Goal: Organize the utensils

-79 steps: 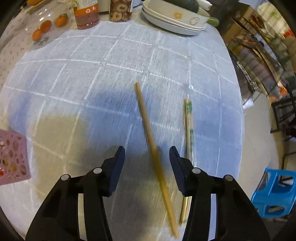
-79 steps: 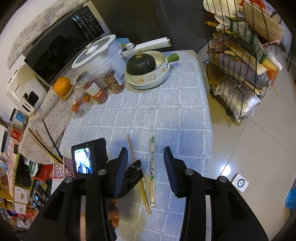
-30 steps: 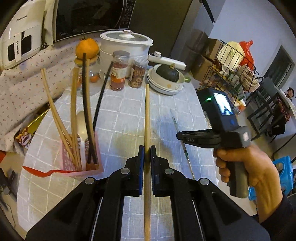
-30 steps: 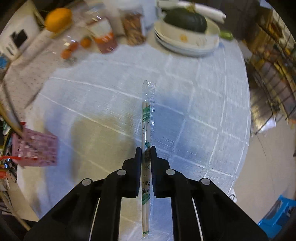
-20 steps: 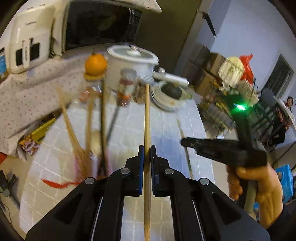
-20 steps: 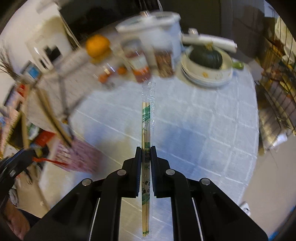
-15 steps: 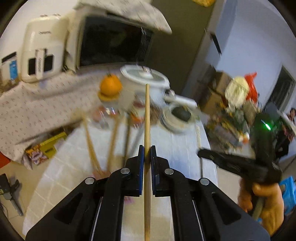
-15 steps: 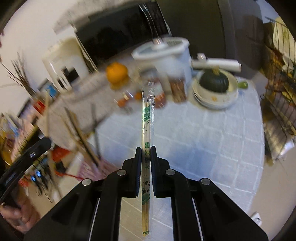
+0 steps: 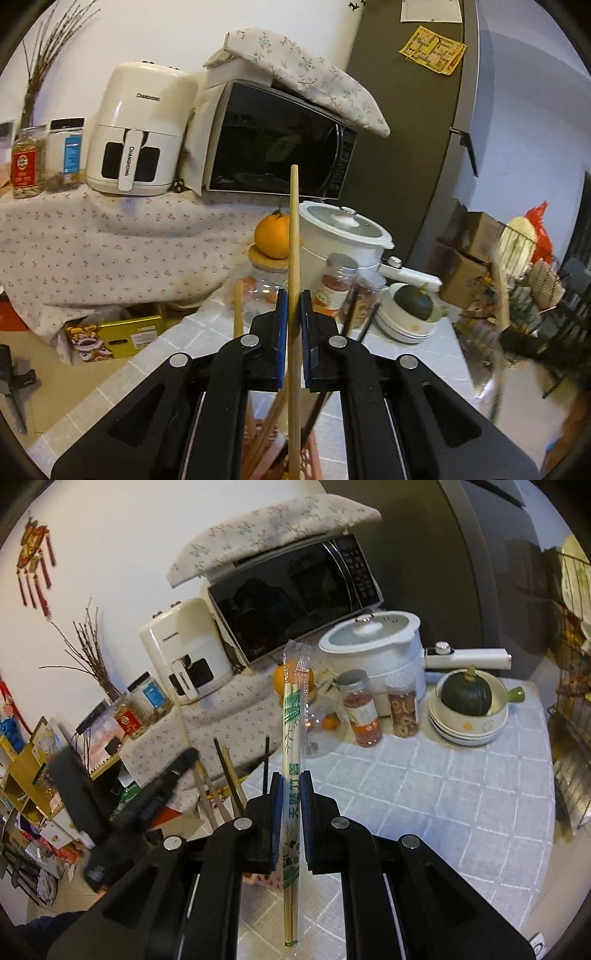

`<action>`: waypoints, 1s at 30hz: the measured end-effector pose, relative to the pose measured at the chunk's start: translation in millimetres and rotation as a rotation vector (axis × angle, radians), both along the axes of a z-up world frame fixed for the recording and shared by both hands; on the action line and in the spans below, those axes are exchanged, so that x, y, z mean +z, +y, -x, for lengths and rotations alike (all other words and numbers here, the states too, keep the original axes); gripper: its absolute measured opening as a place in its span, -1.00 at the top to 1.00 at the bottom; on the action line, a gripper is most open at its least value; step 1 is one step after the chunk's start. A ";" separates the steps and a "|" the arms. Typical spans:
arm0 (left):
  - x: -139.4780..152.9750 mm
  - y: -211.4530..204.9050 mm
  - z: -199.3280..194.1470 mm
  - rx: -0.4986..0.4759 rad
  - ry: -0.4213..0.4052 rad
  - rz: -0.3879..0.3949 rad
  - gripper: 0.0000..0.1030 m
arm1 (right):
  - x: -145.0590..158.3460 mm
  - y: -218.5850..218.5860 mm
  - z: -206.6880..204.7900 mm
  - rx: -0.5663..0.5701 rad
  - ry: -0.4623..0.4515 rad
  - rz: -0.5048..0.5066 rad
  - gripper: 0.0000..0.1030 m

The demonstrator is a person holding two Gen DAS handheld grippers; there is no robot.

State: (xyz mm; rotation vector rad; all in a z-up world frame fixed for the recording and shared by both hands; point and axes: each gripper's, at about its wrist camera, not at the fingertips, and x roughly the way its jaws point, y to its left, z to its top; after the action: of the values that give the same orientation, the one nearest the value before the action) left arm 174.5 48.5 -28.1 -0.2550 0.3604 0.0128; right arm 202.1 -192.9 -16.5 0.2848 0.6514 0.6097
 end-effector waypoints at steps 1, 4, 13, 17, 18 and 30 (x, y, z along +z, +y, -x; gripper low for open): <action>-2.8 -1.5 0.3 0.008 -0.011 -0.004 0.88 | 0.0 -0.1 0.8 0.001 -0.001 -0.003 0.81; -3.1 -2.3 3.1 0.015 -0.038 -0.021 0.88 | 0.1 -0.2 0.5 -0.003 -0.005 -0.001 0.81; -0.6 3.8 8.4 0.050 -0.080 -0.013 0.89 | 1.2 2.8 3.7 0.006 -0.025 -0.001 0.80; -13.4 -2.9 8.9 0.037 -0.022 -0.018 0.89 | 0.4 4.9 3.9 0.010 -0.033 0.015 0.80; -16.0 -4.8 9.2 0.032 -0.009 -0.025 0.89 | 0.6 4.8 4.2 0.010 -0.035 0.014 0.80; -13.2 8.4 13.4 -0.026 0.218 0.109 0.39 | -2.2 8.9 8.2 0.002 -0.072 -0.010 0.80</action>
State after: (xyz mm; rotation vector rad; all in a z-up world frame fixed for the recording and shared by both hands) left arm 161.2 56.9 -41.3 -0.3584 0.5826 -0.0046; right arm 193.9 -184.0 -18.7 0.2700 0.5800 0.6226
